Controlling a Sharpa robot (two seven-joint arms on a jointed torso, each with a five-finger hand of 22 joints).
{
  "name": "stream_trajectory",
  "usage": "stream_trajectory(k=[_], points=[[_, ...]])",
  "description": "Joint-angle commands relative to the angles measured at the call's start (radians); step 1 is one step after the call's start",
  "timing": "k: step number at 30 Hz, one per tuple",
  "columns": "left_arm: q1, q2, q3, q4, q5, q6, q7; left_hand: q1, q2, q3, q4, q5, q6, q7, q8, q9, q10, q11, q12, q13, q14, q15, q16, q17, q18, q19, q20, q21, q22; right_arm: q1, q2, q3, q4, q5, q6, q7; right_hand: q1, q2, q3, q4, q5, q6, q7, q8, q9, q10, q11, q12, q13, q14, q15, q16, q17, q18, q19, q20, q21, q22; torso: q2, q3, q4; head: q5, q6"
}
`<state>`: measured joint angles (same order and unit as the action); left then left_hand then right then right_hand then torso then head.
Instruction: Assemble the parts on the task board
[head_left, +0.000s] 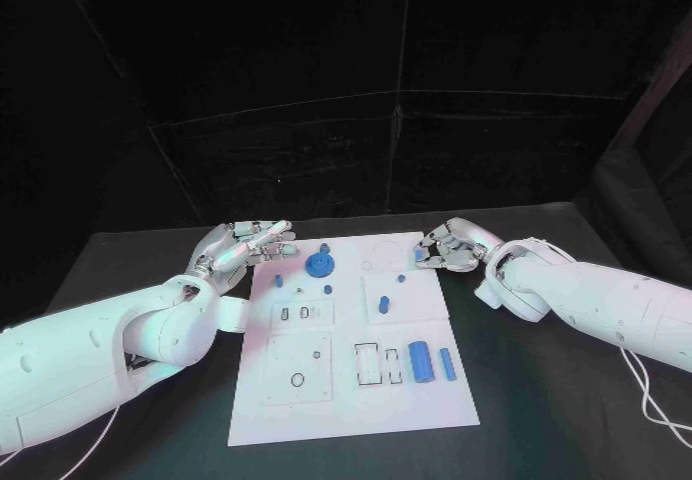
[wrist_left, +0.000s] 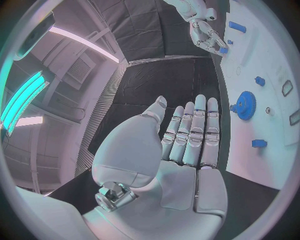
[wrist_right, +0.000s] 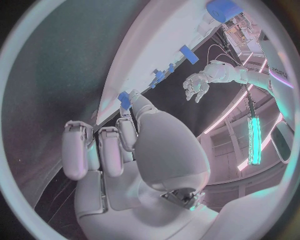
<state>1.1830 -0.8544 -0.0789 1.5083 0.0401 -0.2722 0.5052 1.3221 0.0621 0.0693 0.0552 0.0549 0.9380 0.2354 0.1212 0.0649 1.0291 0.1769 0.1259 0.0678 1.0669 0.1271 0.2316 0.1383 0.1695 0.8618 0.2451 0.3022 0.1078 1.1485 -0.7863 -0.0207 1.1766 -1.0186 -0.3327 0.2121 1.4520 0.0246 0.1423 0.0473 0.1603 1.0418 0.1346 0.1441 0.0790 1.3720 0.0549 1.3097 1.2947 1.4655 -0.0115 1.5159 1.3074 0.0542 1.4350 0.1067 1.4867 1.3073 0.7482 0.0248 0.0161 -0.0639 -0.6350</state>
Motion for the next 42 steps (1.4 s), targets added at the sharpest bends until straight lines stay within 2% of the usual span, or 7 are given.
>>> stream_trajectory(k=[1,4,11,18,25,31,42], points=[[0.001,-0.003,0.001,0.005,-0.004,0.016,0.005,0.009,0.002,0.0,-0.006,0.003,-0.006,0.0,0.001,0.001,-0.002,0.002,-0.005,0.0,0.0,0.005,-0.005,0.001,0.014,0.01,0.0,-0.005,-0.001,0.001,-0.007,0.001,0.024,0.004,-0.086,-0.012,0.009,0.02,0.008,-0.003,0.001,0.01,-0.003,0.004,0.005,0.0,-0.007,0.003,-0.001,0.076,-0.007,0.004,0.122,-0.013,0.003,-0.009,0.006,0.089,-0.001,-0.0015,-0.0005,0.004,0.006],[0.001,-0.005,0.001,0.007,-0.004,0.016,0.005,0.009,0.002,0.0,-0.006,0.003,-0.006,0.0,0.001,0.001,-0.002,0.002,-0.005,0.0,0.0,0.005,-0.005,0.001,0.014,0.01,0.0,-0.005,-0.001,0.002,-0.019,0.001,0.055,0.002,-0.11,-0.023,0.01,0.021,0.011,-0.004,0.003,0.01,-0.003,0.004,0.005,0.0,-0.007,0.003,-0.002,0.076,-0.007,0.004,0.123,-0.014,0.004,-0.01,0.007,0.091,-0.002,-0.0023,-0.0013,0.004,0.008],[0.002,-0.007,0.001,0.007,-0.004,0.023,-0.005,0.011,0.001,0.001,-0.008,0.002,-0.007,0.001,0.0,0.001,-0.004,0.002,-0.006,-0.001,-0.002,0.006,-0.007,0.001,0.014,0.009,0.0,-0.007,-0.002,0.003,-0.059,0.002,0.234,-0.014,-0.164,-0.067,0.003,0.024,0.017,-0.003,0.01,0.006,-0.002,0.0,0.003,0.0,-0.006,0.001,-0.002,0.077,-0.007,0.006,0.128,-0.015,0.007,-0.011,0.009,0.095,-0.009,-0.0042,-0.0037,0.007,0.01],[0.002,-0.004,0.001,0.001,-0.004,0.022,-0.005,0.011,0.001,0.002,-0.009,0.002,-0.008,0.001,0.0,0.001,-0.005,0.003,-0.006,-0.001,-0.003,0.006,-0.008,0.001,0.014,0.009,0.001,-0.007,-0.002,0.01,-0.039,0.003,0.347,-0.076,-0.184,-0.166,-0.01,0.022,0.019,0.002,0.012,0.003,-0.001,-0.003,0.002,-0.002,-0.005,-0.003,-0.006,0.077,-0.007,0.006,0.128,-0.015,0.008,-0.011,0.009,0.096,-0.022,-0.0131,0.0042,0.018,-0.001],[0.004,-0.003,0.001,-0.004,-0.004,0.018,-0.002,0.012,0.001,0.002,-0.009,0.003,-0.008,0.001,0.0,0.001,-0.005,0.003,-0.007,-0.001,-0.003,0.006,-0.008,0.001,0.013,0.008,0.001,-0.008,-0.002,0.01,0.04,0.002,0.353,-0.108,-0.153,-0.223,-0.015,0.025,0.022,0.004,0.011,0.001,0.0,-0.005,0.001,-0.005,-0.004,-0.008,-0.01,0.077,-0.006,0.006,0.13,-0.015,0.007,-0.011,0.009,0.095,-0.029,-0.0185,0.0141,0.038,-0.017],[0.005,-0.003,0.001,-0.006,-0.004,0.009,0.004,0.012,0.001,0.002,-0.01,0.003,-0.008,0.001,0.0,0.001,-0.005,0.003,-0.007,-0.001,-0.004,0.006,-0.009,0.001,0.013,0.008,0.001,-0.008,-0.003,0.008,0.113,0.001,0.346,-0.184,-0.075,-0.285,-0.021,0.024,0.025,0.007,0.01,-0.005,0.002,-0.01,-0.001,-0.01,-0.003,-0.014,-0.016,0.077,-0.005,0.006,0.129,-0.014,0.005,-0.011,0.007,0.092,-0.031,-0.0202,0.019,0.058,-0.023],[0.006,-0.001,0.001,-0.006,-0.004,-0.015,0.018,0.014,0.002,0.004,-0.012,0.003,-0.009,0.001,0.0,0.001,-0.006,0.003,-0.007,-0.001,-0.005,0.006,-0.01,0.001,0.013,0.008,0.001,-0.009,-0.003,-0.012,0.207,-0.024,0.297,-0.312,-0.052,-0.39,-0.023,0.02,0.031,0.003,0.023,0.0,0.001,-0.008,-0.001,-0.011,-0.003,-0.016,-0.016,0.077,-0.005,0.006,0.13,-0.014,0.005,-0.01,0.007,0.092,-0.03,-0.0192,0.0151,0.091,-0.036]])
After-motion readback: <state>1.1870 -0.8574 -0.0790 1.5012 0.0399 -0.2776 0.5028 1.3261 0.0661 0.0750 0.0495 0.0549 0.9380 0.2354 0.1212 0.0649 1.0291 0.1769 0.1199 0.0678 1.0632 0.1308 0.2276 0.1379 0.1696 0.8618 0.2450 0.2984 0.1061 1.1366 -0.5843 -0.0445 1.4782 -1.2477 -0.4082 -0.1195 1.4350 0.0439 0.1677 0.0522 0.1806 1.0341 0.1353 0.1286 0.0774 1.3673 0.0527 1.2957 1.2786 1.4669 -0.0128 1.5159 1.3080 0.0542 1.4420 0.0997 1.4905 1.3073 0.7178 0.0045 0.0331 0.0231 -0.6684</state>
